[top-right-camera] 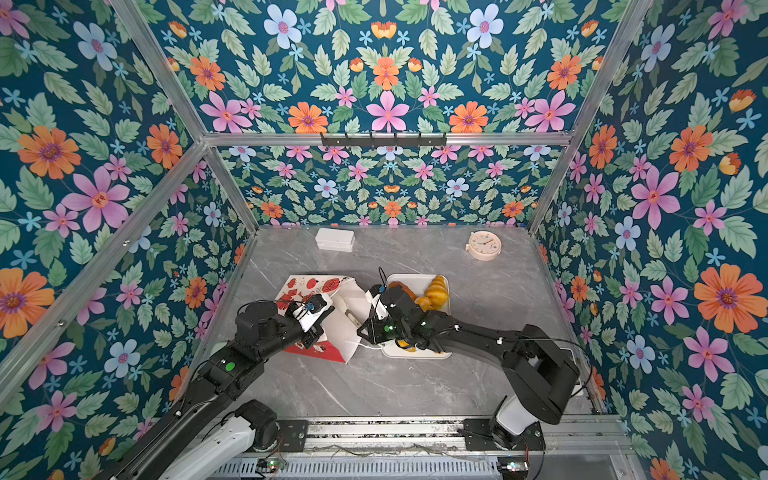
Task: Take the fake bread out of the paper bag
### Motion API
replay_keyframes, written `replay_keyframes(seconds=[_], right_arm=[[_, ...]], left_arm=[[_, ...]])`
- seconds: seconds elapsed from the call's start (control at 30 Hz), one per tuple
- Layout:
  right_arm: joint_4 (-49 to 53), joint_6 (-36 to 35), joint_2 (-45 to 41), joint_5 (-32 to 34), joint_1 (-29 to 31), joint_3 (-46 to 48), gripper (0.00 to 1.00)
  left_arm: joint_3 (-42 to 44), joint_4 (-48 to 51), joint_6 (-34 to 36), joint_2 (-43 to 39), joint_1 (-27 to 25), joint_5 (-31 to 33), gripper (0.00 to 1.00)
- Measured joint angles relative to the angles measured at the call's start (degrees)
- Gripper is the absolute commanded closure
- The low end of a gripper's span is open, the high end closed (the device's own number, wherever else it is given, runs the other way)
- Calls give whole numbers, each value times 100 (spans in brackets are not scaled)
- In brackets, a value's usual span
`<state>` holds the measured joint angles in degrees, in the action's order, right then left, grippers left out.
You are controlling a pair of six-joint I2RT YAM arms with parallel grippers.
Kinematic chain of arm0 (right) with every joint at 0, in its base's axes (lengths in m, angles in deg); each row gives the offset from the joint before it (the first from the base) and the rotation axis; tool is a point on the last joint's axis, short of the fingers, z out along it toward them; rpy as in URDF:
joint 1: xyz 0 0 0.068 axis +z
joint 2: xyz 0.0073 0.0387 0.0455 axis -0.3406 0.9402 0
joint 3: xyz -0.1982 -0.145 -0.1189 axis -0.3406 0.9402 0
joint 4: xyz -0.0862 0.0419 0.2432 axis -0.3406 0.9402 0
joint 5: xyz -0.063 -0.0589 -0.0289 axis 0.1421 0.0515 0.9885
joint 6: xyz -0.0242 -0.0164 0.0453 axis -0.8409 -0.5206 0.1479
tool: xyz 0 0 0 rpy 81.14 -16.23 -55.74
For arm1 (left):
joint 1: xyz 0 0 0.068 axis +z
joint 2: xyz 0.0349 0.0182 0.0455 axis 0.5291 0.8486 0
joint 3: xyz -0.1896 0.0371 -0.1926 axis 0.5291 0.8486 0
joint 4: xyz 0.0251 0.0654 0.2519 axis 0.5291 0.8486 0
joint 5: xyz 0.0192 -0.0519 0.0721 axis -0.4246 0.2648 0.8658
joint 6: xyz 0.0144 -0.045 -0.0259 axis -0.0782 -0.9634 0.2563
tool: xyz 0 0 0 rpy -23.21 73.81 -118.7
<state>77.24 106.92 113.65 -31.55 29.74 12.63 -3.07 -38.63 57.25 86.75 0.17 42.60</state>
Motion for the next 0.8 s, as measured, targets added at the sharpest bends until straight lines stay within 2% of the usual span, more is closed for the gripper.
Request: replay_keyframes(seconds=[0.2, 0.37, 0.53, 0.8], right_arm=[[376, -107, -446, 225, -15, 111, 100], [424, -136, -378, 243, -31, 127, 100], [321, -74, -92, -55, -2, 168, 100], [433, -61, 490, -710, 118, -398, 100]], left_arm=[[0, 55, 0, -44, 0, 0, 100], [0, 39, 0, 39, 0, -11, 100], [-83, 15, -2, 439, -2, 7, 100], [-927, 273, 22, 1355, 0, 83, 100]])
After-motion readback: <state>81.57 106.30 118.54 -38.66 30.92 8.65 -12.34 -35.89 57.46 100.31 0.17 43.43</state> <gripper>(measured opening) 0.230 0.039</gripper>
